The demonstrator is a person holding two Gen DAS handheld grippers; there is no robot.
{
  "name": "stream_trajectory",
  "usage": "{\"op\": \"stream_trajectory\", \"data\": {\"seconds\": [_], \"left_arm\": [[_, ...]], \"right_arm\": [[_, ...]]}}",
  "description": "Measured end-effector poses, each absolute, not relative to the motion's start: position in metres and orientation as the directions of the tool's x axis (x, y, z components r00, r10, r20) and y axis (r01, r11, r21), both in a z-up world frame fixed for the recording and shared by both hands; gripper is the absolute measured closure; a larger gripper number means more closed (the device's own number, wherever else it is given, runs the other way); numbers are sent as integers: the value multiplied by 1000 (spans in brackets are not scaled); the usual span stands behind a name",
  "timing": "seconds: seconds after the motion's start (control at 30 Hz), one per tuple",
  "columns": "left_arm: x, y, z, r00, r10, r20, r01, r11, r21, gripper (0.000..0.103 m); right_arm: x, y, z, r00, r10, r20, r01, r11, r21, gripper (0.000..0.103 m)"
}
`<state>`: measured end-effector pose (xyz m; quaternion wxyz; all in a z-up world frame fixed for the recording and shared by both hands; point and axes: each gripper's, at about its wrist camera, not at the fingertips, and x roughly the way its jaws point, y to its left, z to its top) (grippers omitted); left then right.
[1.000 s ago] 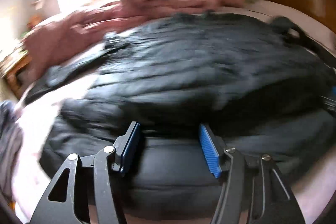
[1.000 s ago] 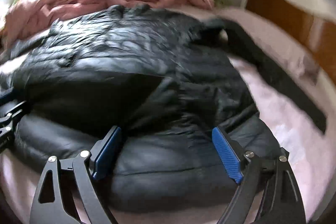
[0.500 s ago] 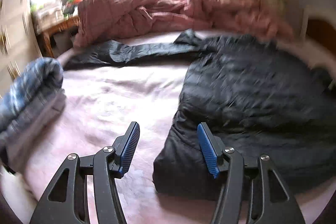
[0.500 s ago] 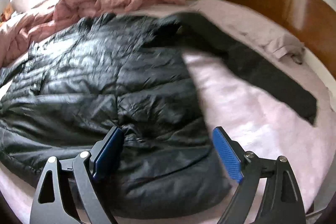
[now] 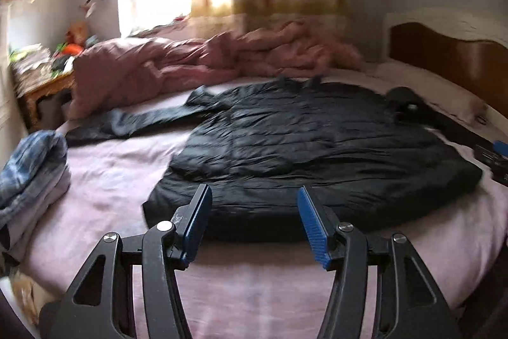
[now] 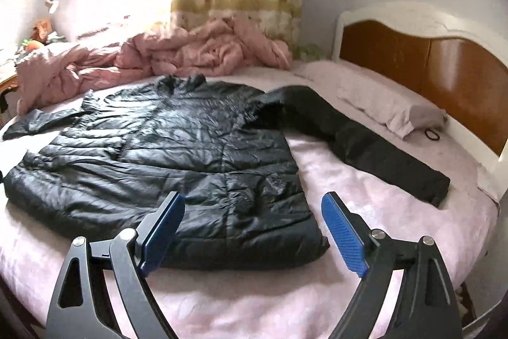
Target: Fold large clothes
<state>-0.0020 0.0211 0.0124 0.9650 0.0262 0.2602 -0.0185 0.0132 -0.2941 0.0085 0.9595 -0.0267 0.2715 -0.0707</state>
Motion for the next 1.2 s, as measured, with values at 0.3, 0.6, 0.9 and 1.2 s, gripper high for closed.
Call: {"op": "stream_trajectory", "data": {"seconds": [0.3,0.6,0.9,1.2], "left_arm": [[-5,2,0,831,-27,-556,113,986,121,5],[4,-7,-34,772,46,-634,154,954,257,2],[30,-17,-56,736,70,-674,220,916,336,2],[51,-15,-55,764,122,-634,220,874,434,2]], "right_arm": [[-13,-278,3,855,-192,-482,122,977,-174,13],[-12,-247,-17,841,-211,-498,25,935,-355,13],[13,-202,-58,787,-204,-582,-130,868,-480,13],[41,-225,-65,751,-250,-611,-91,877,-471,12]]}}
